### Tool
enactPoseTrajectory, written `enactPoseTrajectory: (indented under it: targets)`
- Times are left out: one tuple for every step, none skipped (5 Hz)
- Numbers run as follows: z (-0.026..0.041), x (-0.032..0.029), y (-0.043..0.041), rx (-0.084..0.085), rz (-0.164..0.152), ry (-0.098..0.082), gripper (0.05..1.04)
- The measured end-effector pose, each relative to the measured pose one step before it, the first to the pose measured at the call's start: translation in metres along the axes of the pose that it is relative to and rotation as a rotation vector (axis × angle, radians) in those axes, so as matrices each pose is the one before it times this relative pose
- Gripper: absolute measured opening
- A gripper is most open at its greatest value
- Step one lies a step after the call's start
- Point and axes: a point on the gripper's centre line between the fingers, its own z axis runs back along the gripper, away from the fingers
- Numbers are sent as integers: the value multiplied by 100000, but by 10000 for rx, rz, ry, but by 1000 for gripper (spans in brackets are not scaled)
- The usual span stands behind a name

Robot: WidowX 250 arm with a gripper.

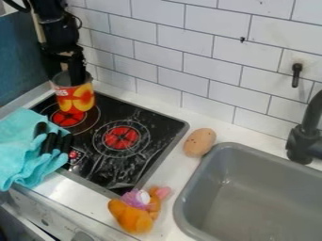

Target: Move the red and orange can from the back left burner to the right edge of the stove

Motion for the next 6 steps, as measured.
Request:
enactPoseTrajectory:
  targets:
    - [-368, 175, -1231, -437, -52, -185, 1000]
    - [-713, -105, -3342, -789, -524, 59, 1000]
    - [-1247, 319, -3840, -1122, -422, -168, 1000]
    - [-1580, 700, -4059, -997, -462, 68, 1000]
    - [-1524, 841, -3450, -592, -635, 252, 1000]
    - [-757, 276, -1401, -101, -300, 203, 1000]
